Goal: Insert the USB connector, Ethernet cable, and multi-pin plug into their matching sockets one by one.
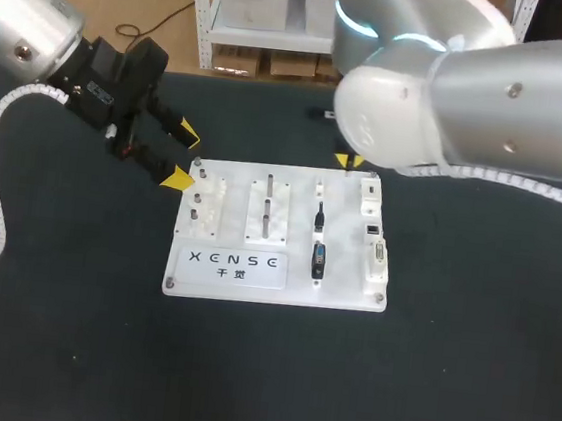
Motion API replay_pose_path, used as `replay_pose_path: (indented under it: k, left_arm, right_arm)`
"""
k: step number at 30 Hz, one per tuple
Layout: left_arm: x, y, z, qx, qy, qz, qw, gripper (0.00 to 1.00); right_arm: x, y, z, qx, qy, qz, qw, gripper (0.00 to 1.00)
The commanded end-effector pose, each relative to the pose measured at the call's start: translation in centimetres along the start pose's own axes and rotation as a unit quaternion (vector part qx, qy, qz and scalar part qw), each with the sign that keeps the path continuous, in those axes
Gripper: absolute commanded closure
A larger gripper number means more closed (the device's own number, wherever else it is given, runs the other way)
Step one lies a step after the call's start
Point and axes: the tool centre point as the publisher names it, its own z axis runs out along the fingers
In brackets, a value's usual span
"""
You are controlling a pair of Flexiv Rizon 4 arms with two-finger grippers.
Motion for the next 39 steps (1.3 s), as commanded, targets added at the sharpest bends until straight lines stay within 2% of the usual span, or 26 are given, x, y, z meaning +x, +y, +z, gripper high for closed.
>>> replay_pose_path:
  k: [1,19,39]
  left_arm:
    - [0.1,-0.1,0.0,-0.001,-0.001,0.001,1.000,0.00]
    - [0.1,-0.1,0.0,-0.001,-0.001,0.001,1.000,0.00]
    - [0.1,-0.1,0.0,-0.001,-0.001,0.001,1.000,0.00]
  right_arm:
    - [0.9,-1.5,0.0,-0.005,-0.039,0.003,0.999,1.00]
    - [1.4,-3.4,1.2,0.001,-0.029,0.004,1.000,1.00]
    - [1.7,-3.6,1.8,0.004,-0.022,0.005,1.000,1.00]
